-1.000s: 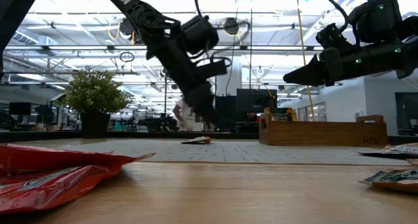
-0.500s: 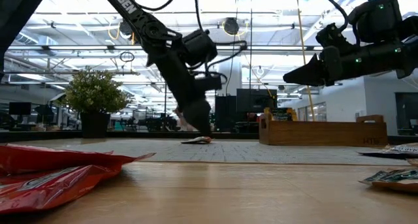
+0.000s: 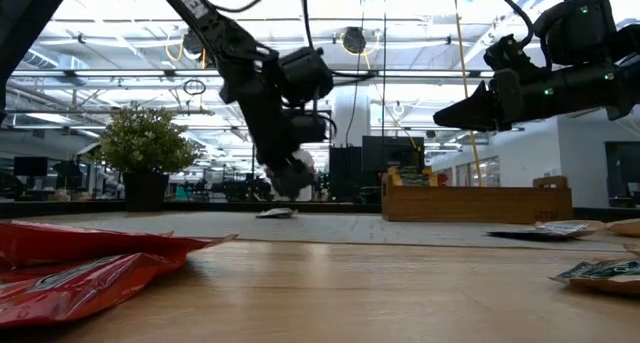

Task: Pick & Place Tea
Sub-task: Put the yellow tea bag into the left section of the wooden organizer

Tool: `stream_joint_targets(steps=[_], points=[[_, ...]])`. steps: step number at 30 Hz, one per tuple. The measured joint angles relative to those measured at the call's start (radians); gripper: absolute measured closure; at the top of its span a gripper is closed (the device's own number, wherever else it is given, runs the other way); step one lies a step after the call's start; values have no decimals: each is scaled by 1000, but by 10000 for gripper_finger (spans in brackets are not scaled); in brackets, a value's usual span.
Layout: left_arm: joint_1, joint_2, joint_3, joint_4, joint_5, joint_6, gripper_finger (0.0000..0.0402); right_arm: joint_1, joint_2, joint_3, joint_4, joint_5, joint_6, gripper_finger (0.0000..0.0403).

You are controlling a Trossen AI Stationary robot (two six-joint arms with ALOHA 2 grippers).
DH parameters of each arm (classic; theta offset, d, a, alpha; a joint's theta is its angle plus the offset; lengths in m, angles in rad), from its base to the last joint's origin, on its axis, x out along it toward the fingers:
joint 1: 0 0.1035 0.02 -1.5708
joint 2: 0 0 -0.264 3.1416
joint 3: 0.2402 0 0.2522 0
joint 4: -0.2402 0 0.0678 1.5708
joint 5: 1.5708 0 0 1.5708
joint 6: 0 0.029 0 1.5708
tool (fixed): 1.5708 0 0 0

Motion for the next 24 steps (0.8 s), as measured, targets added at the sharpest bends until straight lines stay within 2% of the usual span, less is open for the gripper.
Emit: stream_joint_targets(steps=[3,6,11,14,18,20,24], points=[[-11,-20,0,-87,-86,-51,130,0,0,0,-4,0,0,243],[-10,-25,0,-147,-91,-72,130,0,0,0,-3,0,-1,243],[37,-10,1,-99,-112,-42,131,0,0,0,5,0,-3,243],[83,-8,0,-84,-19,-44,131,0,0,0,5,0,-1,243],[131,-6,0,-118,188,-45,131,0,0,0,4,-3,0,243],[139,-6,0,-140,305,-43,131,0,0,0,5,-3,0,243],[134,-13,2,-163,439,-46,131,0,0,0,5,-3,-3,243]])
